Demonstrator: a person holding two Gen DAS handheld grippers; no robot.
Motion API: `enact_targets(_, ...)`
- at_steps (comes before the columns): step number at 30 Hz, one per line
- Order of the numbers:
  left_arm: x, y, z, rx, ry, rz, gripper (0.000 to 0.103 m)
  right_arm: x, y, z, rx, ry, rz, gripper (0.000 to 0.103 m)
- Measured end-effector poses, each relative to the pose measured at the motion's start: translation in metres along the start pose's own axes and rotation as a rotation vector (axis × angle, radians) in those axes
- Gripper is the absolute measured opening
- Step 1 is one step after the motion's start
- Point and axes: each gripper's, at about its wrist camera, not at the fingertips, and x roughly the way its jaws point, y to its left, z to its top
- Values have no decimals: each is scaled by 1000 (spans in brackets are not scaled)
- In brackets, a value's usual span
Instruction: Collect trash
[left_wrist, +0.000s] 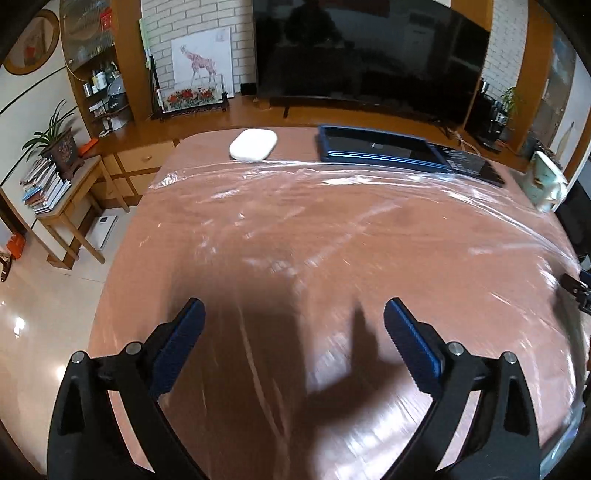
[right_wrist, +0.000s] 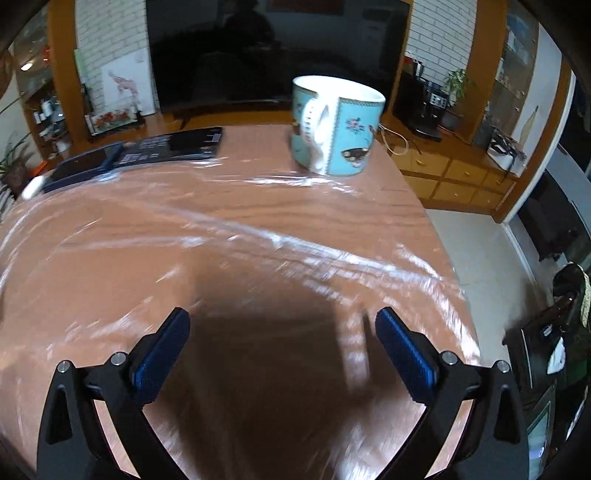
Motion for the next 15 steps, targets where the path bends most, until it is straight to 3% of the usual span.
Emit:
enact_targets(6, 31, 6, 16, 8, 26, 12, 98, 15, -9, 11, 5, -12, -15, 99)
enact_targets(8, 37, 4, 18, 14, 33, 7, 98, 19, -13, 13, 39, 4, 17, 99)
enact_targets(15, 40, 5, 19, 12, 9, -8, 101, 19, -12, 12, 48, 5, 17, 99)
